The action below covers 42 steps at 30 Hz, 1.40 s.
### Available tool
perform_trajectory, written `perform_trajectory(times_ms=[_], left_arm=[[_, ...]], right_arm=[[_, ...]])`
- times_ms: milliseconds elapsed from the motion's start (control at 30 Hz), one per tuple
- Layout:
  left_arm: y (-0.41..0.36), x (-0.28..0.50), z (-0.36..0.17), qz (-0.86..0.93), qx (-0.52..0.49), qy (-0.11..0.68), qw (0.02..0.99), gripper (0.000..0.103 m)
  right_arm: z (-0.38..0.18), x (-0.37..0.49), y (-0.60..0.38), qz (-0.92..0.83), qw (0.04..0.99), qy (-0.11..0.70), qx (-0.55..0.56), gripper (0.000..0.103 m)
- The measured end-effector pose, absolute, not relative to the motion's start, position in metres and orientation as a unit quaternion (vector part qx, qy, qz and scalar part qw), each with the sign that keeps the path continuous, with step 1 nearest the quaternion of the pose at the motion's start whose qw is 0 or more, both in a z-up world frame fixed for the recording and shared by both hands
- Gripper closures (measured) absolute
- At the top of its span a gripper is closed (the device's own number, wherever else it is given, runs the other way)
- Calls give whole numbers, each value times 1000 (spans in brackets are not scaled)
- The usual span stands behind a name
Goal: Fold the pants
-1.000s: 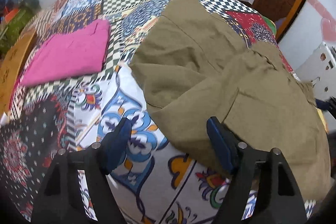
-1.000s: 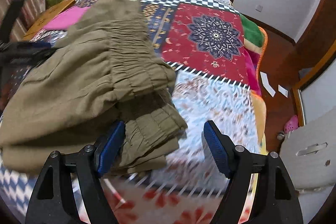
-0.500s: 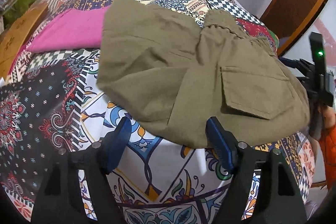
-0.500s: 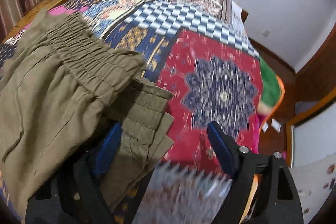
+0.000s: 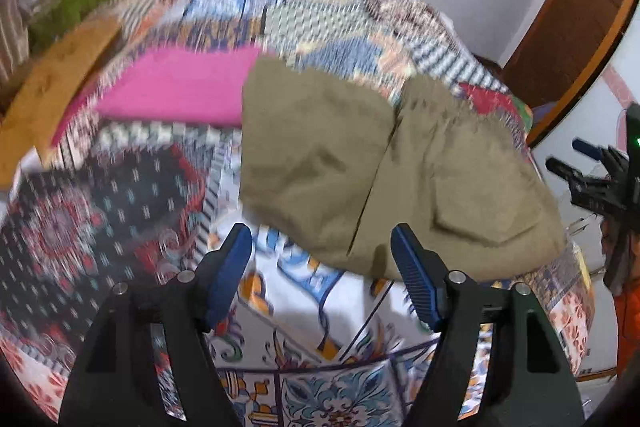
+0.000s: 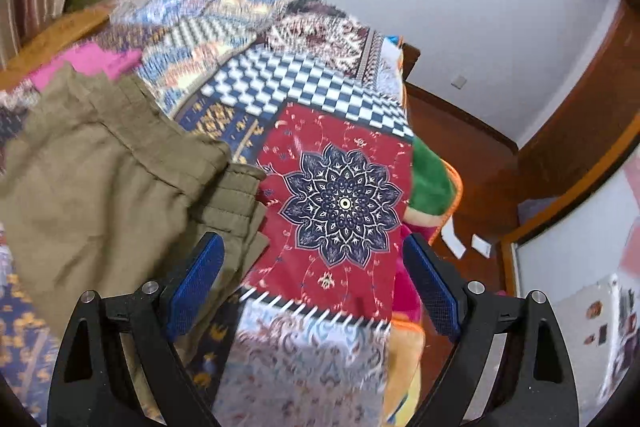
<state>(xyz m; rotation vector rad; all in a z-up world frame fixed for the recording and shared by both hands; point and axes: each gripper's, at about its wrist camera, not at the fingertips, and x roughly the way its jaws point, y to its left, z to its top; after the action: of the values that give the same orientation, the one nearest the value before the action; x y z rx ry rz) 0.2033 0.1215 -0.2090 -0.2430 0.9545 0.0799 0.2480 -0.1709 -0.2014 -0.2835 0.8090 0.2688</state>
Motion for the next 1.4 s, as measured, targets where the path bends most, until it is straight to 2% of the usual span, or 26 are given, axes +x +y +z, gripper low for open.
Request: perform_trajectory(times_ms=[200, 400, 533, 733, 800, 1067, 1400], left_arm=[[104, 230, -191, 15, -91, 435, 896, 30], [98, 268, -237, 42, -58, 485, 872, 33], [115, 276, -257, 48, -82, 498, 862, 32], [157, 261, -241, 96, -125, 476, 865, 32], [169, 255, -237, 90, -138, 478, 863, 32], [163, 230, -227, 42, -150, 479, 864, 5], [138, 253, -269, -9, -178, 528, 830, 4]], right_arm=[[-182, 218, -166, 181, 904, 384, -46, 13], [-220, 218, -136, 204, 879, 429, -41, 13], [-249, 223, -140, 188, 868, 457, -51, 13], [-248, 229, -189, 173, 861, 476, 44, 12], [-247, 228, -196, 197, 864, 457, 69, 12], [-236, 215, -192, 208, 867, 444, 87, 12], [-252, 222, -162, 229, 853, 463, 71, 12]])
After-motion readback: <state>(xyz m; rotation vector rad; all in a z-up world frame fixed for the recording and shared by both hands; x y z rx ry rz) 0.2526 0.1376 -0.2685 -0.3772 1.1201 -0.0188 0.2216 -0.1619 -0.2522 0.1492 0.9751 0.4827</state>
